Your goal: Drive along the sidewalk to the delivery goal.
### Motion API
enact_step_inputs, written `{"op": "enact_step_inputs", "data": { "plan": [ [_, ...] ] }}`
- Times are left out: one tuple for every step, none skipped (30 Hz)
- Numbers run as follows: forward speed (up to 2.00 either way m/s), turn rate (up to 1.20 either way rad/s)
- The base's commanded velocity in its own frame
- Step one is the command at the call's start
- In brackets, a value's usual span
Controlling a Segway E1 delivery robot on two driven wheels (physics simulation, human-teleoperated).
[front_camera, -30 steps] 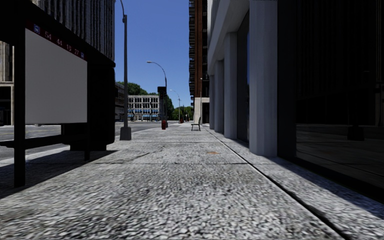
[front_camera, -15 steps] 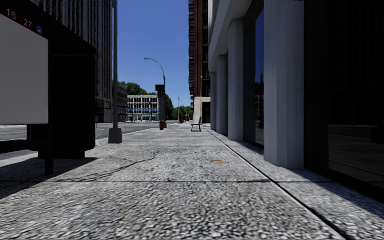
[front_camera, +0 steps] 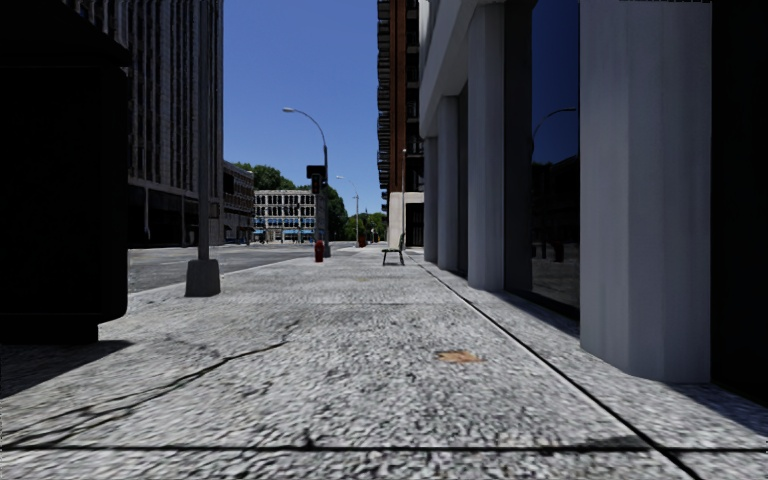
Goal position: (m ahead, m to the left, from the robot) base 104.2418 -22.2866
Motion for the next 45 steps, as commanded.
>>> {"op": "enact_step_inputs", "data": {
  "plan": [
    [2.0,0.0],
    [2.0,0.0],
    [2.0,0.0],
    [2.0,0.0],
    [2.0,0.0],
    [2.0,0.0],
    [2.0,0.0],
    [2.0,0.0],
    [2.0,0.0],
    [2.0,0.0],
    [2.0,0.0],
    [2.0,0.0],
    [2.0,0.0],
    [2.0,0.0],
    [2.0,0.0],
    [2.0,0.0],
    [2.0,0.0],
    [2.0,0.0],
    [2.0,0.0],
    [2.0,0.0],
    [2.0,0.0],
    [2.0,0.0],
    [2.0,0.0],
    [2.0,0.0],
    [2.0,0.0],
    [2.0,0.0],
    [2.0,0.0],
    [2.0,0.0],
    [2.0,0.0],
    [2.0,0.0],
    [2.0,0.0],
    [2.0,0.0],
    [2.0,0.0],
    [2.0,0.0],
    [2.0,0.0],
    [2.0,0.0],
    [2.0,0.0],
    [2.0,0.0],
    [2.0,0.0],
    [2.0,0.0],
    [2.0,0.0],
    [2.0,0.0],
    [2.0,0.0],
    [2.0,0.0],
    [2.0,0.0]
  ]
}}
